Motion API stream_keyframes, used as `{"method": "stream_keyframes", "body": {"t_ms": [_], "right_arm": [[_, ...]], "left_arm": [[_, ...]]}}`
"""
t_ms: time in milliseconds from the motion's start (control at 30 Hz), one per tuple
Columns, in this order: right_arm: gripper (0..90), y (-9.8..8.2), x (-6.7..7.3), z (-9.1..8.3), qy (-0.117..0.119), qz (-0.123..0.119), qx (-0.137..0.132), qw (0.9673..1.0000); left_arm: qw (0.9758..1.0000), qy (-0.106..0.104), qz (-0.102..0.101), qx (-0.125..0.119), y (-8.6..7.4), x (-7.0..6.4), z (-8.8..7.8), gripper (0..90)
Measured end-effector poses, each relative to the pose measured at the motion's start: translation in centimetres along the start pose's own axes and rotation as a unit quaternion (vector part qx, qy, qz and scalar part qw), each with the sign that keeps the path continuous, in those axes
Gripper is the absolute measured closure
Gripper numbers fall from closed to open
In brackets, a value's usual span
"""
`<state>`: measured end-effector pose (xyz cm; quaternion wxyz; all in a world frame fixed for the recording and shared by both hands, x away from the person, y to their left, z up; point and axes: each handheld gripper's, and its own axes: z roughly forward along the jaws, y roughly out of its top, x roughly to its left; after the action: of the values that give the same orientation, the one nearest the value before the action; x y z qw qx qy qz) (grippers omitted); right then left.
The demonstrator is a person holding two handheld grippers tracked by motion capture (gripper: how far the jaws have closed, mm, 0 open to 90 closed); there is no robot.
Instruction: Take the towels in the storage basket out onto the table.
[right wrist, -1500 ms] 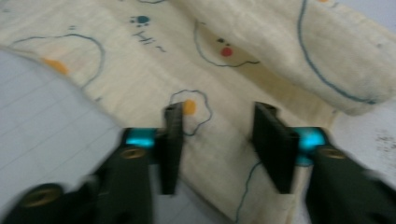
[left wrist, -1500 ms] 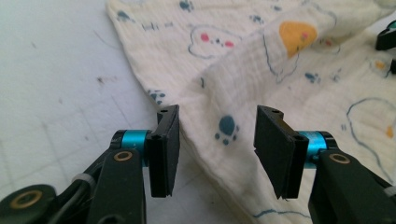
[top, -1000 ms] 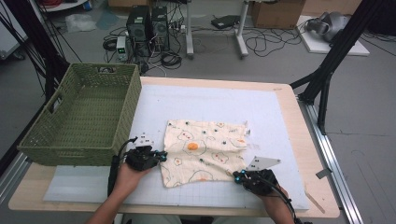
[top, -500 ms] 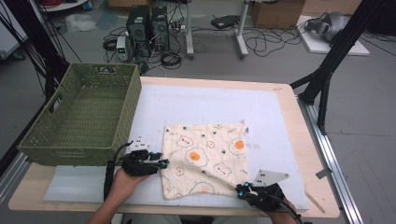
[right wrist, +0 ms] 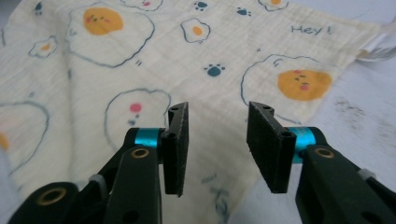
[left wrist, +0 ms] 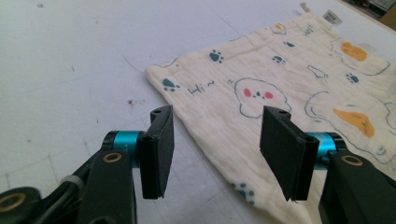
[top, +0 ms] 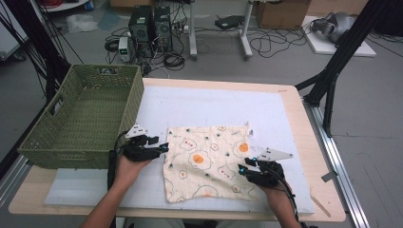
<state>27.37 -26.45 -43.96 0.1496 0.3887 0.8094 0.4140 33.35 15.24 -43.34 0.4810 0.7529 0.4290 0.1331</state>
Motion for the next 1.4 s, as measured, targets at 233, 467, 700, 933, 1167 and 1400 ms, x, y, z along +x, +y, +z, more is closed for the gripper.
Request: {"method": "stream_keyframes", "body": {"t_ms": [233,467,700,933,1167,1400], "right_arm": [[88.9,0.2,0.0,1.2,0.001,-0.019,0.048,0.9987],[81.7,-1.0,0.2,-1.3,0.006,-0.021,0.052,0.9984],[69.2,-0.6,-0.7,-1.9,-0.004,-0.008,0.008,0.9999],[60.4,-0.5,-1.3,-2.0,-0.005,0.005,-0.001,1.0000],[51.3,-0.5,-1.7,-1.9,-0.012,0.012,-0.008,0.9998],[49.7,0.2,-2.8,-0.8,-0.008,0.027,-0.015,0.9995]], "left_arm": [[1.0000,0.005,-0.003,-0.001,0.9,0.2,1.1,44.6],[0.9995,0.031,0.009,-0.004,1.7,0.1,2.6,42.6],[0.9981,0.059,0.007,0.016,2.9,0.9,5.6,41.5],[0.9964,0.072,0.015,0.043,2.8,1.3,7.2,41.4],[0.9931,0.077,0.069,0.055,2.7,0.5,7.6,75.7],[0.9949,0.096,0.027,0.015,2.9,1.8,7.3,87.0]]}}
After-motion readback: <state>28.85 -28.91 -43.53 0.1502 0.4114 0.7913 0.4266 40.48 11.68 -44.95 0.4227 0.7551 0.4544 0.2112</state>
